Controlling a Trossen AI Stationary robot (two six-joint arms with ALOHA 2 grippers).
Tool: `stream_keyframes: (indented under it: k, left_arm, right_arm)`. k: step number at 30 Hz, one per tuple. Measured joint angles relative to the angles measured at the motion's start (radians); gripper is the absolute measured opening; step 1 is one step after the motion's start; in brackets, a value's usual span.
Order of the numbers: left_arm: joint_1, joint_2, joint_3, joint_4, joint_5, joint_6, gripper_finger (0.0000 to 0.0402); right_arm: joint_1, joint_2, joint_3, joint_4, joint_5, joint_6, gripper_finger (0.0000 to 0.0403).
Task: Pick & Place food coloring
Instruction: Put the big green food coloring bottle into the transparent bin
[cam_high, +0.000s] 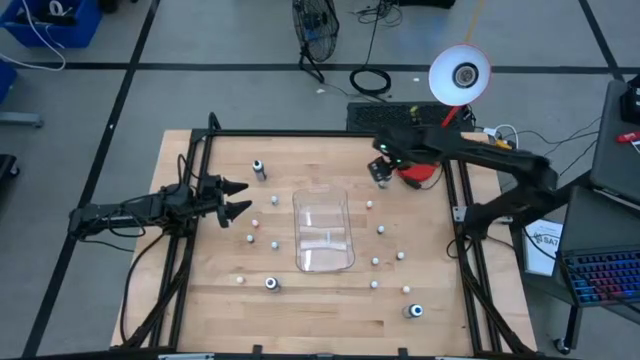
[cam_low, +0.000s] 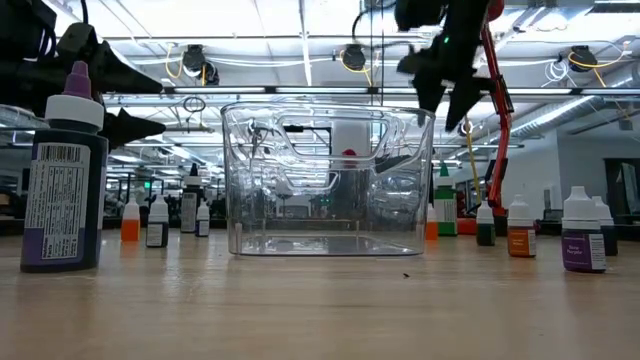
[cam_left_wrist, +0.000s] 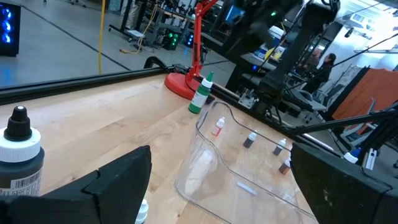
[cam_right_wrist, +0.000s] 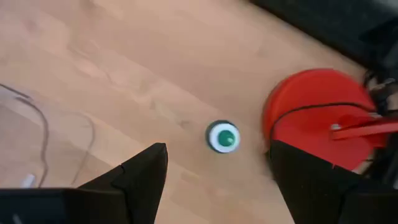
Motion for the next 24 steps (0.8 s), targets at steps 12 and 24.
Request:
stream_keyframes:
  k: [12,24]
  left_arm:
    - [0.0,0.0,0.0,0.0,0.0,0.0,0.0379]
    - [0.0,0.0,0.0,-0.001,0.0,0.0,0.0379]
  right_arm:
    - [-0.082,0.214,0.001,-0.026,0.0,-0.072,0.0267]
    - [-0.081,0.294,-0.003,-0.026,-0.052,-0.089,0.0267]
